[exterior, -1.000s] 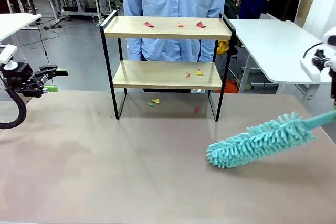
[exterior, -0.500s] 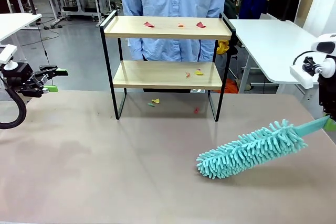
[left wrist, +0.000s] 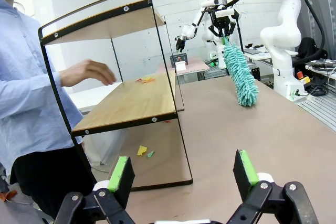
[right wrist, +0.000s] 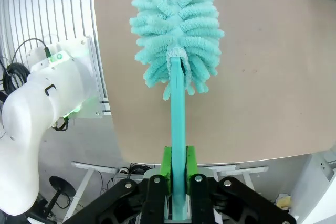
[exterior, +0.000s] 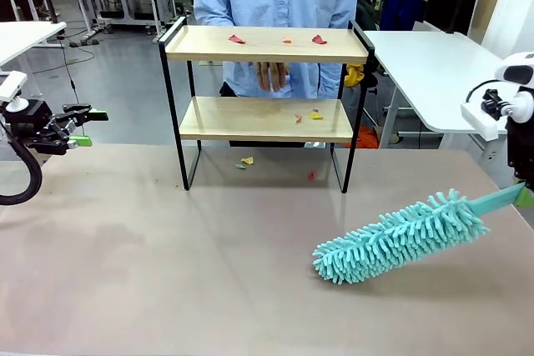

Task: Clean the shelf.
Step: Clean the specific section of the Shelf indicated by the human with the Duster.

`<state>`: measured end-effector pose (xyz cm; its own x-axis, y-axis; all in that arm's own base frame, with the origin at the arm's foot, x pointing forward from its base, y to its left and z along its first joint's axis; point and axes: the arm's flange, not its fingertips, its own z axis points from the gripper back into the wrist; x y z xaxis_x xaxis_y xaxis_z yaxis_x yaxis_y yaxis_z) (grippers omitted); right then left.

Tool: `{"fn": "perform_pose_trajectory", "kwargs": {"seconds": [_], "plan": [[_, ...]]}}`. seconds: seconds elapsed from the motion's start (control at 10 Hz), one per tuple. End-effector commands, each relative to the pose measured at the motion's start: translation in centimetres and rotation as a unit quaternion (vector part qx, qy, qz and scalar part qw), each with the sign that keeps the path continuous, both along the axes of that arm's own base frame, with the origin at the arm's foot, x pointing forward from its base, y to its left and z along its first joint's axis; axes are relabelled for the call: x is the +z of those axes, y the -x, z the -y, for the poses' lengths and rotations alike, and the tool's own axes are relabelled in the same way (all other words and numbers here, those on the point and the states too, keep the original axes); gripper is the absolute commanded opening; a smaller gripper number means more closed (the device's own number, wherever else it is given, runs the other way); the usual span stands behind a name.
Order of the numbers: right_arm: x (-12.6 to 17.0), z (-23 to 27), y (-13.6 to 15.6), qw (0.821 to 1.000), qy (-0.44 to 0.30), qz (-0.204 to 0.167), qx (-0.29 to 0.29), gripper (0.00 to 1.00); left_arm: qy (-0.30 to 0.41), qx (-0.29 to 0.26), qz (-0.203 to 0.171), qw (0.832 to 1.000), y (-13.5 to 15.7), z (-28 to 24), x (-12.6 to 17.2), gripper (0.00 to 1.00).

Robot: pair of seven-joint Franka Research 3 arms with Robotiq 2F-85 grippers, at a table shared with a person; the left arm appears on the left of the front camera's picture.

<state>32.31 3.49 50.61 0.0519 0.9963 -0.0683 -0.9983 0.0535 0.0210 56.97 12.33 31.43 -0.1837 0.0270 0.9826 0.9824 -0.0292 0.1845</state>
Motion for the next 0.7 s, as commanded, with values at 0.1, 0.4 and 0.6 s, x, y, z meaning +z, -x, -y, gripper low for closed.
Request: {"fn": "perform_pose_trajectory", "kwargs": {"seconds": [0.1,0.4,0.6], "plan": [[0.09,0.22,0.14,1.0,0.003,0.004,0.004,0.13,0.0,-0.002,0.002,1.0,0.04,0.04,0.32,1.0],[0.09,0.22,0.14,1.0,0.003,0.004,0.004,0.13,0.0,-0.002,0.002,1.0,0.04,0.04,0.32,1.0],[0.09,0.22,0.14,1.0,0.003,0.004,0.004,0.13,0.0,-0.002,0.002,1.0,0.04,0.04,0.32,1.0]]}}
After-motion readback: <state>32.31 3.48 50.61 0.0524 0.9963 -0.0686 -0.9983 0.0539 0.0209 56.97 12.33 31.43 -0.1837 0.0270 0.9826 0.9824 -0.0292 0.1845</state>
